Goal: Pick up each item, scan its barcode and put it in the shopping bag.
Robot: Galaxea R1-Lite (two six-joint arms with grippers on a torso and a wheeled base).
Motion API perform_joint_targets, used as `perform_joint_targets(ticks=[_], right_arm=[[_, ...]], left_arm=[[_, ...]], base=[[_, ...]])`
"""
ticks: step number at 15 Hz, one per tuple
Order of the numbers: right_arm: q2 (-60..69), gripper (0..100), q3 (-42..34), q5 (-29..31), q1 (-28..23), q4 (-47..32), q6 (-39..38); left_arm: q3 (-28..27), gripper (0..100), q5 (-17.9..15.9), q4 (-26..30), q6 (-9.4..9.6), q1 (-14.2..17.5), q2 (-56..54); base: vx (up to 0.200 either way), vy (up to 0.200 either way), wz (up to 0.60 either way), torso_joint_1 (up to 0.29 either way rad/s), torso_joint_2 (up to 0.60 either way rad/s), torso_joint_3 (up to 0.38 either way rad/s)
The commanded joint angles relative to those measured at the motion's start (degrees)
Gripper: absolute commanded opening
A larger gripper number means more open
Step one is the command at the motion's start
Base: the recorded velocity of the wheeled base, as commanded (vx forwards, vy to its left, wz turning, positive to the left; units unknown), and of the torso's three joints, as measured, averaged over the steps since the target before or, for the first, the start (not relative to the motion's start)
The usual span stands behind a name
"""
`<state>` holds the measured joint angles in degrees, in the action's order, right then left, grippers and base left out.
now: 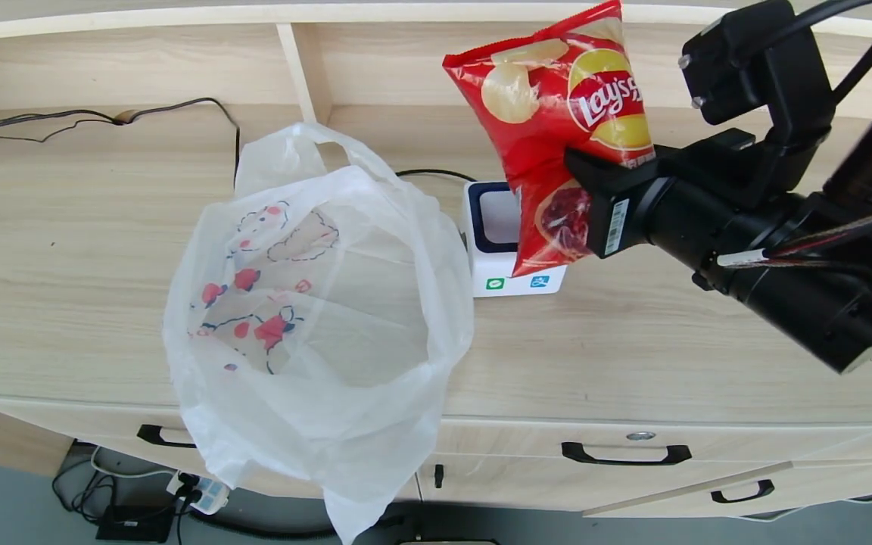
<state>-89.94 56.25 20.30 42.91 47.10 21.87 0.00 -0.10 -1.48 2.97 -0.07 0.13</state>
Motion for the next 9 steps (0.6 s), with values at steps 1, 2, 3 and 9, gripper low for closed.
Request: perform_joint_targets(ticks=[1,2,3,9], right_arm=[[-0.76,0,0.09,0.01,0.07,1.76,3.71],[-1.2,0,-0.52,-0.17,0.24,4.49,5.99],[-1.9,0,-0.79,-0.26,0.51,6.33,6.34],[-2.61,0,-0.44,-0.61,0.77,7.74,7.31]], left_arm=[[0.0,100,0.01,-0.02,0.01,-0.01,0.04],[0.0,100,0.01,-0.02,-0.07,-0.01,0.04],[0.0,100,0.01,-0.02,0.01,-0.01,0.04],[0.0,100,0.01,-0.02,-0.16,-0.01,0.04]], base=[[0.0,0.0,0.0,0.0,0.0,0.0],[0.0,0.0,0.0,0.0,0.0,0.0],[0.0,0.0,0.0,0.0,0.0,0.0],[0.0,0.0,0.0,0.0,0.0,0.0]])
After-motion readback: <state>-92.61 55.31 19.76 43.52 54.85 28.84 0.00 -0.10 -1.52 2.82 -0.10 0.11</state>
